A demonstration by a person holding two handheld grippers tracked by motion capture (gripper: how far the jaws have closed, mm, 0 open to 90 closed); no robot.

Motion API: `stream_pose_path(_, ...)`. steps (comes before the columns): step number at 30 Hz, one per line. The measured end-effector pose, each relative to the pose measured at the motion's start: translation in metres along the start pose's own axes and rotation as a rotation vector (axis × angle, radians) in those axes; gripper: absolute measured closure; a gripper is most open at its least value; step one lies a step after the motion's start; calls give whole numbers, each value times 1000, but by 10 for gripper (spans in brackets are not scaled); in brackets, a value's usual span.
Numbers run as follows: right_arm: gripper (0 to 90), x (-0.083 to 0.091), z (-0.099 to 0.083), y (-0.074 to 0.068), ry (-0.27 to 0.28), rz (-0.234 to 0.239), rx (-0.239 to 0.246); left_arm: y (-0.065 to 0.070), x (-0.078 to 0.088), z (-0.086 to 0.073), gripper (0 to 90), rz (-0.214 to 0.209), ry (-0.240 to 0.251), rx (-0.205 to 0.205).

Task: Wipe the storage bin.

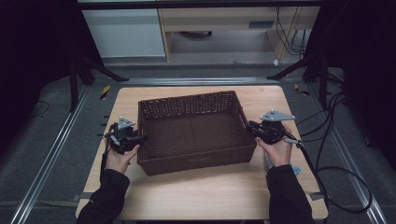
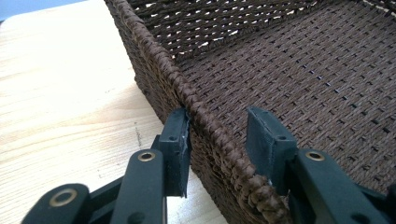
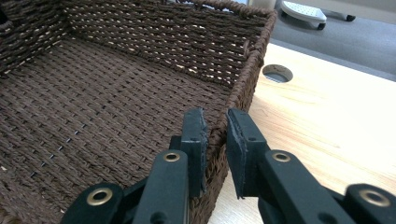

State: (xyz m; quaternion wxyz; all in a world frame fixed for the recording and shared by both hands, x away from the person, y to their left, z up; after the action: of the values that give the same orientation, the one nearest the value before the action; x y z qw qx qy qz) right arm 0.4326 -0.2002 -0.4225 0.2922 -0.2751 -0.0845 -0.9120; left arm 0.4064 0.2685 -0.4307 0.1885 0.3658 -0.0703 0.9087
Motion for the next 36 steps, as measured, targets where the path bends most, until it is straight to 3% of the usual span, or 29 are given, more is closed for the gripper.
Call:
stream_pose_path(6,782,4,-2,-5,-12,9,3,2,5,-3,525,3,-8,-7)
stream_pose_path(13,774,12,-8,-15,-3,43,-17,-3,9,-7,616,5,-31,-6)
stream_pose_path(17,772,14,-9,-19,-5,46,-22,-1,11,-7,665,37,-46,-23)
stream_pose_path(20,768,16,-10,-22,-4,53,-24,-3,12,-8,681,37,-45,-17)
stream_pose_path(26,689,24,-5,-19,81,89,-58,-7,11,-7,694,40,-49,-18)
stream_pose_path(31,619,32,-4,-12,102,54,-60,-15,13,-9,698,30,-50,-9)
stream_pose_path(36,558,41,-11,-3,86,-23,-48,-22,16,-11,698,23,-50,-7)
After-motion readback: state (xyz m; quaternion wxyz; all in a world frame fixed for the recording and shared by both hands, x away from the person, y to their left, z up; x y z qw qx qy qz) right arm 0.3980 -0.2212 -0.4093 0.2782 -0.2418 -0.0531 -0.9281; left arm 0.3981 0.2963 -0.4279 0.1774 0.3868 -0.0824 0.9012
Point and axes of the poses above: each handheld gripper's, and its own axes: x roughly backward along the jaws, z roughly out of its top, y roughly to its right, the point moved 1 cm from there along -x, roughly forward along the jaws, and after that the axes turned 3 degrees about -y, right-handed, at the moved point
